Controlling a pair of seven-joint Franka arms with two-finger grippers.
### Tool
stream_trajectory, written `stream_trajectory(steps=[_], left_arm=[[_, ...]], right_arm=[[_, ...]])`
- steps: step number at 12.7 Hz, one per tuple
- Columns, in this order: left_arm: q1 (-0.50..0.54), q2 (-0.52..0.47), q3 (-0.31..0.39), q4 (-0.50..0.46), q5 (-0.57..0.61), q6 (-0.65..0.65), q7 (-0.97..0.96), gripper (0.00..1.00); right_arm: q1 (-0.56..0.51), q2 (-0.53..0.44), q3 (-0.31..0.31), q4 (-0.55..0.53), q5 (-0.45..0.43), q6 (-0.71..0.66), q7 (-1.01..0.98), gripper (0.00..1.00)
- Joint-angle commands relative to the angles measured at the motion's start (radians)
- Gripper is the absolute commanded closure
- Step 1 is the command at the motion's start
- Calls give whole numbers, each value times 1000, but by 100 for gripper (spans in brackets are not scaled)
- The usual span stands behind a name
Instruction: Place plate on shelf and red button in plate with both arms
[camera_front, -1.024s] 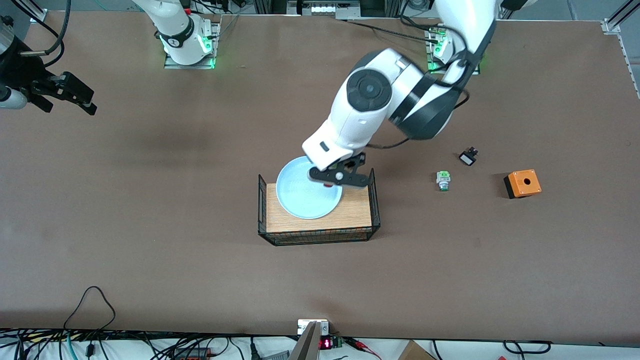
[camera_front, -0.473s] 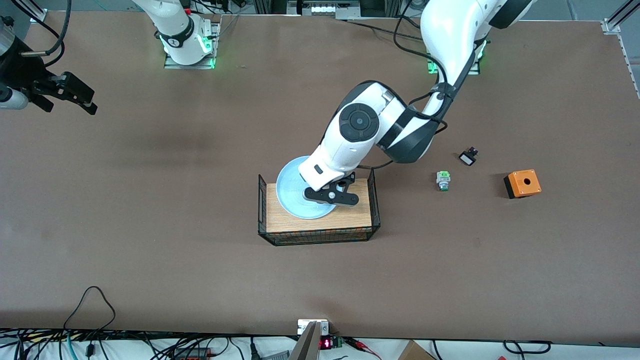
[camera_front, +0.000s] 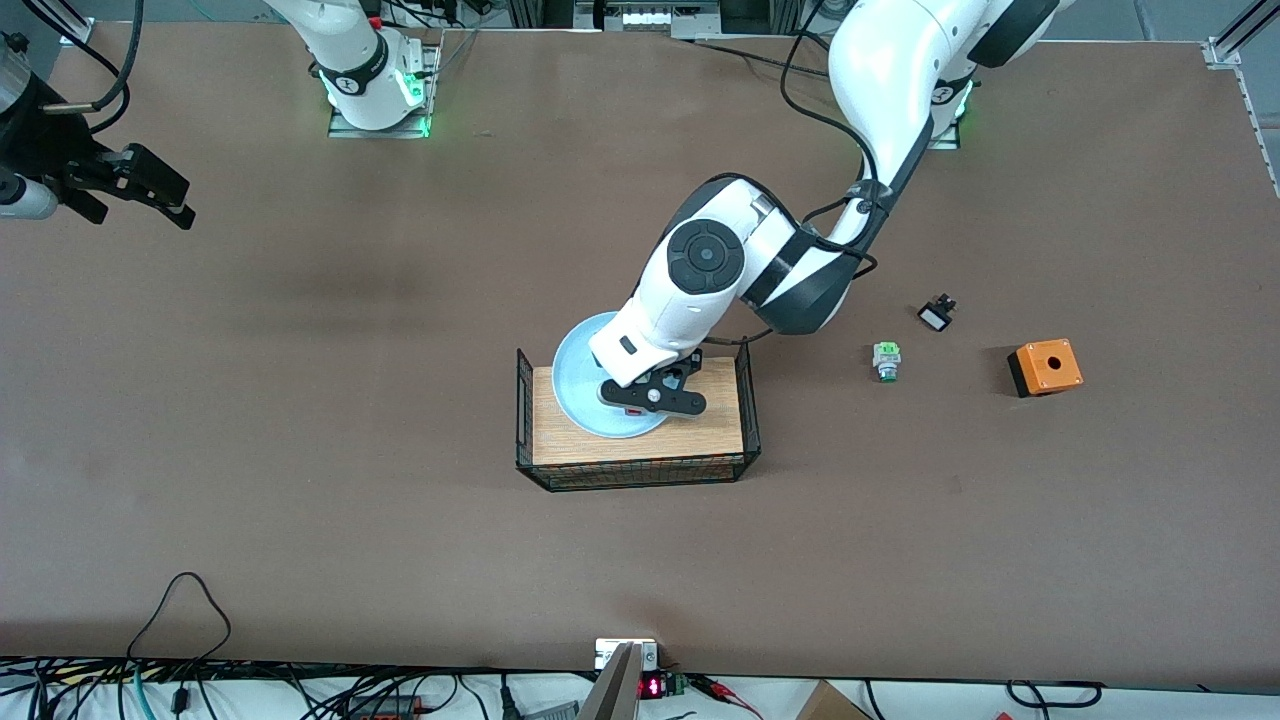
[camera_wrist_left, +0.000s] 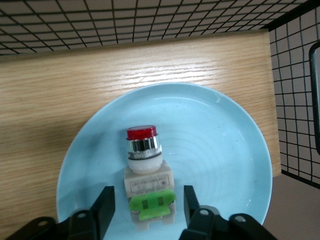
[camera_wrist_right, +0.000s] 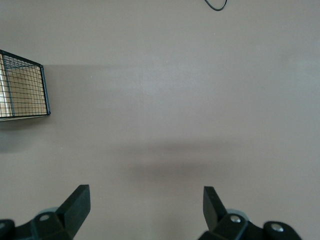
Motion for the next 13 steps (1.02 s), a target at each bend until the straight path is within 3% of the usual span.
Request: stream_trajectory(steps=[1,3,6,10,13], left_arm=[[-5,-20,11,26,4,-24,1,0],[2,-73,11,29,4,-113,1,0],[50,-187,13,29,5,-345,2,0],[188,-305,13,27,7,-643,6,0],[294,-356,8,26,97,-791,63,0]], right_arm=[[-10,-22,-1,-22,19,-1,-18,0],[-10,-24,-8,-22,19,-1,-18,0],[-8,-24,-10,-22,19,-2,-18,0],[-8,-24,-10,-23,19,-3,-20,0],[-7,-24,-10,-25,19,-2,-18,0]])
